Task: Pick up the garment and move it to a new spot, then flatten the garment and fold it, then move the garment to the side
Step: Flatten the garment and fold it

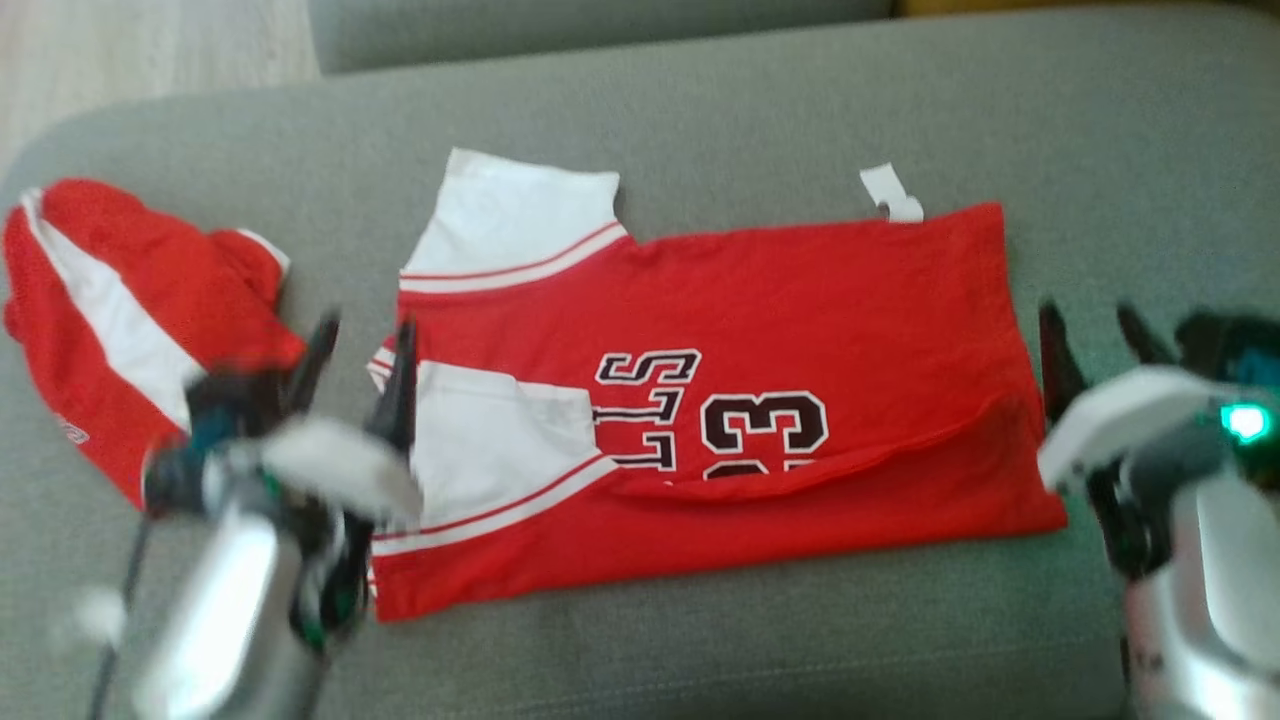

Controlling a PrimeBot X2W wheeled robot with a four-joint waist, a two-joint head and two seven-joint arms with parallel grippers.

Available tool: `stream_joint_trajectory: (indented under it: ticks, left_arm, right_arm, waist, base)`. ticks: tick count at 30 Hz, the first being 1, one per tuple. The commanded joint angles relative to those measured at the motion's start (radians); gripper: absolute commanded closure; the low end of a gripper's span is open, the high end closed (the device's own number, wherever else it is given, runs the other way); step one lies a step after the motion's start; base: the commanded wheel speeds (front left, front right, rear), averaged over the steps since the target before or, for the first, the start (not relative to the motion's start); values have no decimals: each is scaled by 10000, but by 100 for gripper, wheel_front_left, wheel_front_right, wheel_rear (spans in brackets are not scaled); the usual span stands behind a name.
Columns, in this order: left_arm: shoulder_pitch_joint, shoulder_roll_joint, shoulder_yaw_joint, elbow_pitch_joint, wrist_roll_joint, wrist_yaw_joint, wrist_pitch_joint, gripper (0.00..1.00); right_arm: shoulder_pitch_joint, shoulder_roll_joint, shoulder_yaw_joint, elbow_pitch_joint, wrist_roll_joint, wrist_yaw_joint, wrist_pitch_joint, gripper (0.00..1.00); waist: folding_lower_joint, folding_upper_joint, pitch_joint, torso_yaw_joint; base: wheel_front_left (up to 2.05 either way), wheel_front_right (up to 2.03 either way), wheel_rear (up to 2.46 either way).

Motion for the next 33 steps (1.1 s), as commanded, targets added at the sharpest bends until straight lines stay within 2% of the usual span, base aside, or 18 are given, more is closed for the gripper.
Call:
stream_joint_trajectory:
  ticks: [1, 6, 10, 14, 19, 26, 33]
  left_arm:
    - [-837, 270, 336, -268, -102, -175, 174, 0]
    - [-3381, 707, 33, 741, -568, -1402, 2024, 0]
    - [-5555, 1183, -263, 2009, -989, -1913, 3692, 0]
    - [-7159, 1812, -569, 3255, -1133, -2037, 4762, 0]
    - [-8385, 2611, -1846, 4476, -933, -2073, 5141, 0]
    - [-9088, 2819, -2724, 5153, -1437, -2076, 4827, 0]
    - [-9725, 2976, -3714, 5968, -1438, -2077, 4355, 0]
  right_arm:
    - [-659, 66, 351, -389, -72, -7, -171, 0]
    - [-1957, 121, 918, -145, -304, -7, -451, 0]
    - [-3022, 145, 1472, 69, -407, -7, -503, 0]
    - [-3846, 171, 1950, 360, -342, -7, -680, 0]
    - [-4532, 190, 2394, 645, -133, -7, -937, 0]
    - [-4854, 194, 2596, 789, 18, -7, -1049, 0]
    - [-4988, 195, 2668, 811, 86, -7, -1065, 0]
  waist:
    - [0, 0, 426, -137]
    - [0, 0, 1367, -448]
    - [0, 0, 2262, -793]
    - [0, 0, 2869, -1219]
    - [0, 0, 3413, -1660]
    - [0, 0, 3702, -1909]
    - [0, 0, 3912, -2071]
  base:
    - [0, 0, 0]
    - [0, 0, 0]
    - [0, 0, 0]
    - [0, 0, 0]
    - [0, 0, 0]
    - [0, 0, 0]
    - [0, 0, 0]
